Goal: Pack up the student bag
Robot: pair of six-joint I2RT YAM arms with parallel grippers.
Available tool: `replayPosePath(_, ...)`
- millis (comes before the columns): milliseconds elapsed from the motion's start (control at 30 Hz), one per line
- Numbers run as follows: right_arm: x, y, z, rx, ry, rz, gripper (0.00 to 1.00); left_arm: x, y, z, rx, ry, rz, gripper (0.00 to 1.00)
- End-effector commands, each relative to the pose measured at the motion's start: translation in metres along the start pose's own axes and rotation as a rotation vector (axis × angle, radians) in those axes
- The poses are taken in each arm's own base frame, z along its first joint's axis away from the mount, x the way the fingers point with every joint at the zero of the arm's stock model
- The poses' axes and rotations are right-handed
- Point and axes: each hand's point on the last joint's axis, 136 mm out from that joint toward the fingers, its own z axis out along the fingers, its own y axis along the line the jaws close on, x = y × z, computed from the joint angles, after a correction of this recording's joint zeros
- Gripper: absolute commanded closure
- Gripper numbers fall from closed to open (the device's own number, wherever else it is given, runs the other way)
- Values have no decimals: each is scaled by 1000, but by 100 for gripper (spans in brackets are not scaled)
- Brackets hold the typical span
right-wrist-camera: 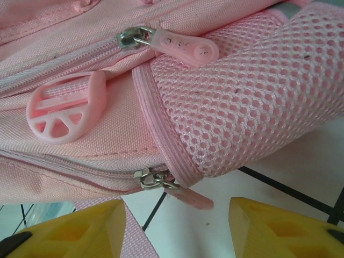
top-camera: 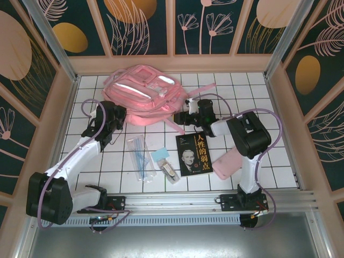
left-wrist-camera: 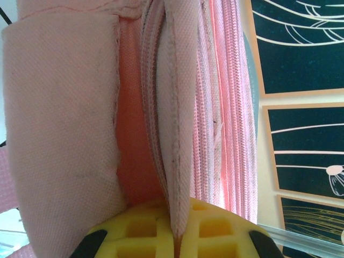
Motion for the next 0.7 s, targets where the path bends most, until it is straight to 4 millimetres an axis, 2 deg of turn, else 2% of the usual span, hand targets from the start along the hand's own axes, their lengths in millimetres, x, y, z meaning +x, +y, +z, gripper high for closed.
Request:
replayPosePath(0, -5, 4, 7, -39, -35, -10, 46, -7, -56, -20, 159, -1, -39, 100)
replayPosePath(100, -3, 8, 10, -67, -32, -9, 47, -7, -59, -20, 159, -4, -37, 100)
replayPosePath(333, 11, 7, 10, -72, -7, 9, 49, -5, -50, -16, 153, 0, -70, 100)
replayPosePath(533, 2, 5, 17, -66, -22, -3, 50, -3, -57, -18, 168, 19, -73, 100)
replayPosePath(600, -1, 6, 18, -68, -26, -9, 54, -4, -56, -20, 169, 15, -75, 100)
replayPosePath(667, -1, 6, 18, -72, -28, -13, 63, -5, -54, -21, 167, 8, -78, 100)
